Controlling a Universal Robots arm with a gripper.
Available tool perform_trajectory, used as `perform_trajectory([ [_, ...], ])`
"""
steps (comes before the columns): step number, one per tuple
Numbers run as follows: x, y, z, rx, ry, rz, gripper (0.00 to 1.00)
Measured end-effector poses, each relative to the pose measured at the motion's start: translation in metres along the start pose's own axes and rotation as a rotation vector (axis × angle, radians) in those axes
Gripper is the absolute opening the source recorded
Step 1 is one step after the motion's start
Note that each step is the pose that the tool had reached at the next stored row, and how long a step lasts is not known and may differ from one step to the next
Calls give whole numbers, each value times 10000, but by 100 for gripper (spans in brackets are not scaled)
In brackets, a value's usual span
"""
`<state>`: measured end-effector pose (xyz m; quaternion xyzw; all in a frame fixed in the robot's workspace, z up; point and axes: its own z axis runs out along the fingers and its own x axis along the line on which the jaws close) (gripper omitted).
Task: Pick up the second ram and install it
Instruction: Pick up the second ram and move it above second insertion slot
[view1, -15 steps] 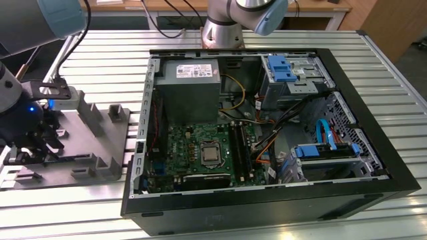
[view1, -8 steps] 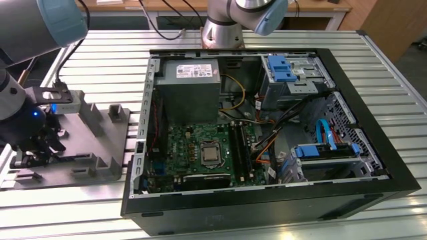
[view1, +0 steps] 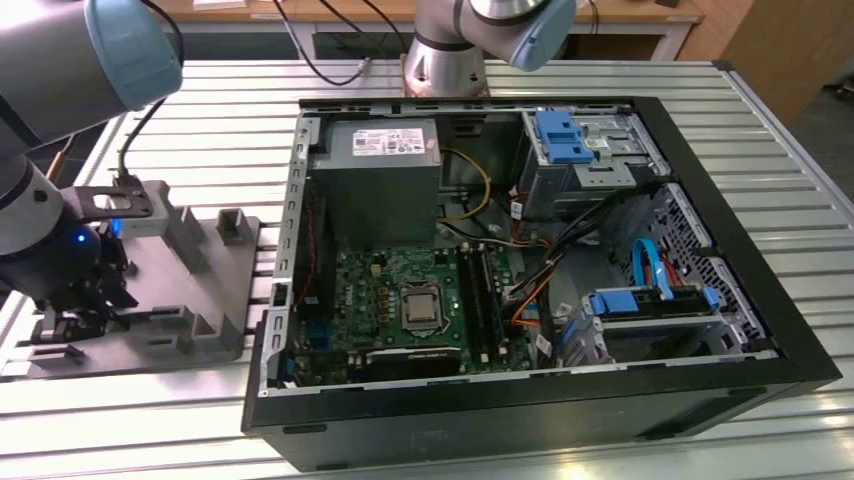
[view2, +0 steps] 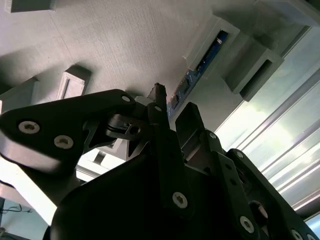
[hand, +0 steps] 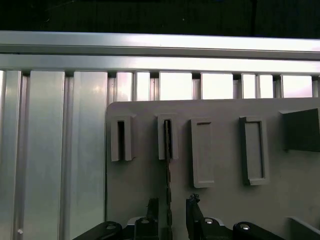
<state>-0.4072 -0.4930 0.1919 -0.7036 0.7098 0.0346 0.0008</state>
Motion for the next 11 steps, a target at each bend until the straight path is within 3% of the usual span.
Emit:
perform_trajectory([
  [7, 1, -1, 13, -2, 2, -4, 36],
  [9, 1, -1, 13, -2, 2, -4, 28],
  [11, 1, -1, 14, -2, 2, -4, 28],
])
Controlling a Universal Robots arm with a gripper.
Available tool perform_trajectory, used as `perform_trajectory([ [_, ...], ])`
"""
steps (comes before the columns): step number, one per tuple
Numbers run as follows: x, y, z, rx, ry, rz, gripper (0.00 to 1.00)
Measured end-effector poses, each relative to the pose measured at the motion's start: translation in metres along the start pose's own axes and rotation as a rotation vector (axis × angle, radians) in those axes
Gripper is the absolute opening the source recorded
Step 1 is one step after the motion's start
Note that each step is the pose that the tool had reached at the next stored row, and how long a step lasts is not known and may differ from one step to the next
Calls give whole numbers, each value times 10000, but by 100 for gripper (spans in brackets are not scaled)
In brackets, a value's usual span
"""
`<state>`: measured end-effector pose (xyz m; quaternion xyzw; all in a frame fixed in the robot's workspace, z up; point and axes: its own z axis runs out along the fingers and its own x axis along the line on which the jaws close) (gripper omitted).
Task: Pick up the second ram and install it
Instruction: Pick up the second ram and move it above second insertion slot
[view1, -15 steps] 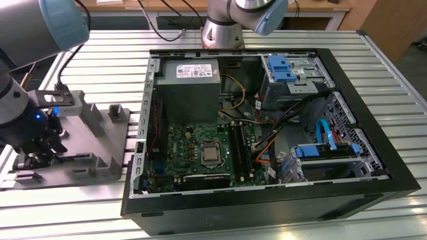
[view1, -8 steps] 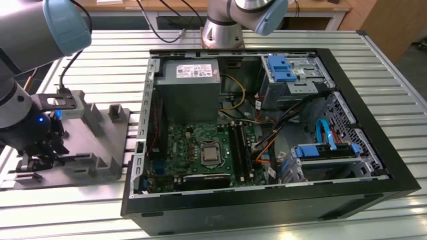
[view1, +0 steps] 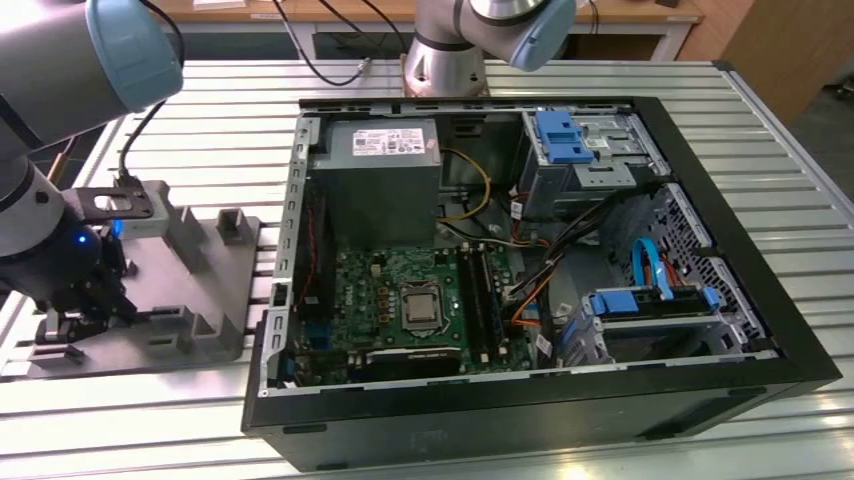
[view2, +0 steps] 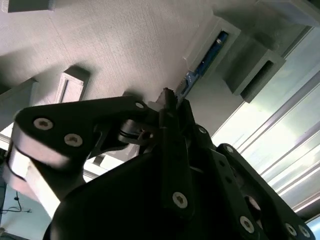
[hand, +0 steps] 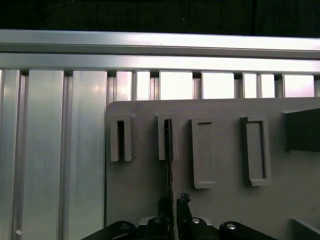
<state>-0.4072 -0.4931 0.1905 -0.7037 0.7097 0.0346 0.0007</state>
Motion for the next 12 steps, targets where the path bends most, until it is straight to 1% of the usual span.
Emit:
perform_trajectory([
  [2, 0, 0, 0, 0, 0, 0, 16],
  [3, 0, 0, 0, 0, 0, 0, 16],
  [4, 0, 0, 1, 0, 0, 0, 14],
  [12, 0, 0, 3, 2, -2, 0, 14],
])
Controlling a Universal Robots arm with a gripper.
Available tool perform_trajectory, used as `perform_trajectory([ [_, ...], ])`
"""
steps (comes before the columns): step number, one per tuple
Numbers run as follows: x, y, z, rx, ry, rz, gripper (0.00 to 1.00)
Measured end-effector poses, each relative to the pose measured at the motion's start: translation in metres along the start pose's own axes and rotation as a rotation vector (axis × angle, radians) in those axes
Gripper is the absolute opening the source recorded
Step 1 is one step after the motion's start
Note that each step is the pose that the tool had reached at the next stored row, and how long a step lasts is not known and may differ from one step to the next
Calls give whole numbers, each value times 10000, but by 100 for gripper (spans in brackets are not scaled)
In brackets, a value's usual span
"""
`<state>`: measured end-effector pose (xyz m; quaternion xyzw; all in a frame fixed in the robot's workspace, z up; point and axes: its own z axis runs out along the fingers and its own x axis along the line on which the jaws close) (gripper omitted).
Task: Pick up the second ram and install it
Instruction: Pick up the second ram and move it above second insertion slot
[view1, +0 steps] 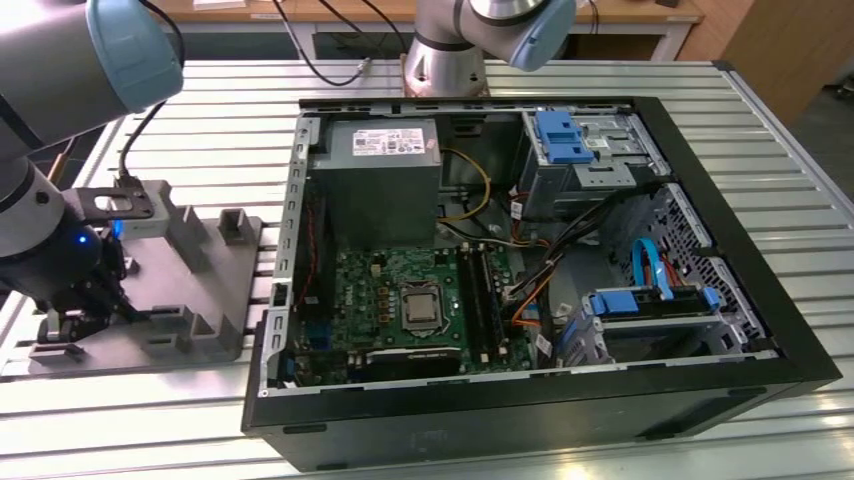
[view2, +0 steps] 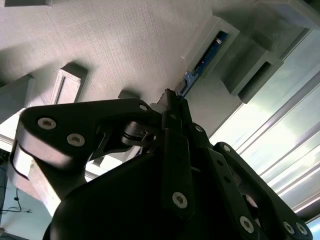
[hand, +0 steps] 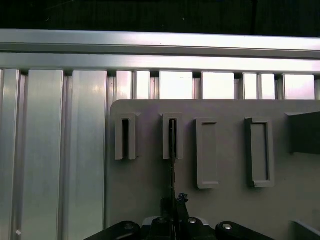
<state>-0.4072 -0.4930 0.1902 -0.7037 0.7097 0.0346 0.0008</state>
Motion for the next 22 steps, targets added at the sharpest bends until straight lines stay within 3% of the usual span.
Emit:
perform_trajectory([
  [22, -4, 4, -84, -2, -7, 0, 14],
])
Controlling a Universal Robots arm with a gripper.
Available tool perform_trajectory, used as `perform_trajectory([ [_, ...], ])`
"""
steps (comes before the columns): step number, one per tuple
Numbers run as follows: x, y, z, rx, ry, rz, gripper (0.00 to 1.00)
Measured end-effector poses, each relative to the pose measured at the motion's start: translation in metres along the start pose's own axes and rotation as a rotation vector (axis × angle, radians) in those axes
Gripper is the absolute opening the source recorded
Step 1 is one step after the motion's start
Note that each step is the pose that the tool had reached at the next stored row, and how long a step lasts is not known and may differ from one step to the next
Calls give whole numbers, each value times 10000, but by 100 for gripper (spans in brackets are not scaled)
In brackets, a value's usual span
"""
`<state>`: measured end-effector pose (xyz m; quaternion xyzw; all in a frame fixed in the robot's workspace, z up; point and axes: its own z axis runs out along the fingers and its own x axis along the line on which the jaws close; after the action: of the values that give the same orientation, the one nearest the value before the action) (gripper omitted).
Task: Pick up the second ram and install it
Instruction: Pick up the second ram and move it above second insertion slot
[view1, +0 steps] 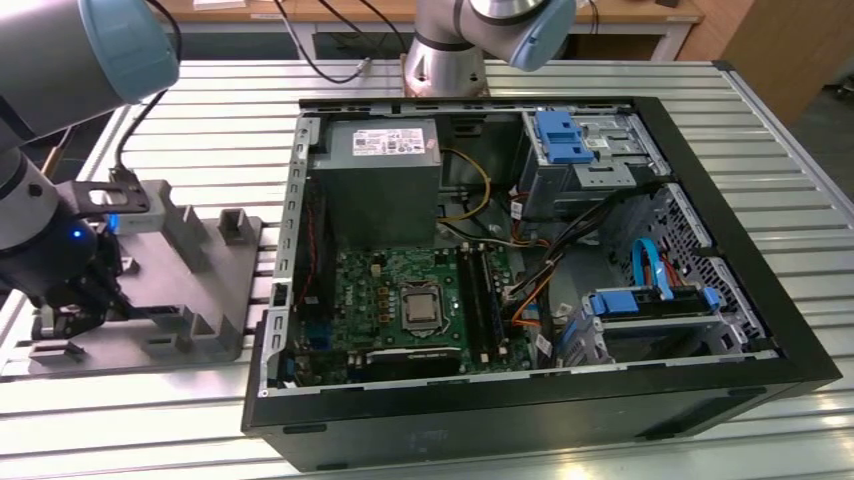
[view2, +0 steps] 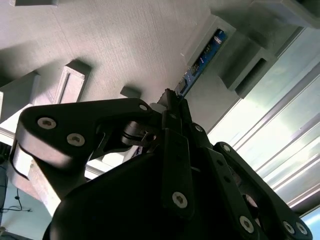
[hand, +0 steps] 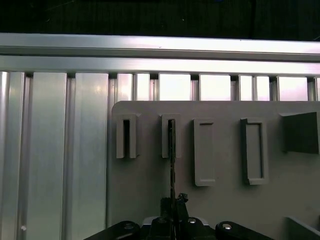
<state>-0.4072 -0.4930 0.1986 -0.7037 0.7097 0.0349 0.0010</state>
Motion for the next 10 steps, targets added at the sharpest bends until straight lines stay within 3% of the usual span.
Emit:
perform_trajectory([
  [10, -2, 2, -44, 1, -1, 0, 14],
])
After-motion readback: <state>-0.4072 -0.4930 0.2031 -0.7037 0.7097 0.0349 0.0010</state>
